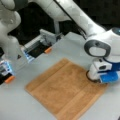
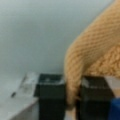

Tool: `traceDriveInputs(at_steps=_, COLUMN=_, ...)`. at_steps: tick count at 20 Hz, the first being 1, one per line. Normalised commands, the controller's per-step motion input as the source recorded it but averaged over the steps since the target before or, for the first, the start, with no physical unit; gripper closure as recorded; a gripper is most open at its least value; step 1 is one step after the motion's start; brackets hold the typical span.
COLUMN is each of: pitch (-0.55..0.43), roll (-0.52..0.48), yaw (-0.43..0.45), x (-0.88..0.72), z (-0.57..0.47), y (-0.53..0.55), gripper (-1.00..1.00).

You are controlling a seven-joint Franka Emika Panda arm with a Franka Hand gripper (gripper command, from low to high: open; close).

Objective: Folding a towel twice

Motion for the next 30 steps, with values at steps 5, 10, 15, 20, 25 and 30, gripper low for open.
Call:
traceDriveInputs(at_steps=5, pitch=0.164, roll=-0.079, yaw=0.146, x=-0.45, z=0.36, y=-0.18, gripper=1.0)
traceDriveInputs(at_steps=10, pitch=0.107, roll=-0.012, yaw=0.109, x=-0.32, z=0.12, y=-0.16, gripper=1.0)
traceDriveInputs(at_steps=15, pitch=0.101, roll=0.044, yaw=0.056, x=-0.3, z=0.11, y=-0.11, gripper=1.0)
traceDriveInputs(at_steps=20, pitch=0.065, roll=0.12, yaw=0.052, x=-0.48, z=0.15, y=-0.1, gripper=1.0)
traceDriveInputs(at_steps=25, pitch=0.026, roll=0.167, yaw=0.039, x=-0.62, z=0.12, y=-0.09, gripper=1.0)
traceDriveInputs(at_steps=30, pitch=-0.035, roll=0.19, yaw=0.038, x=-0.58, z=0.06, y=-0.09, gripper=1.0)
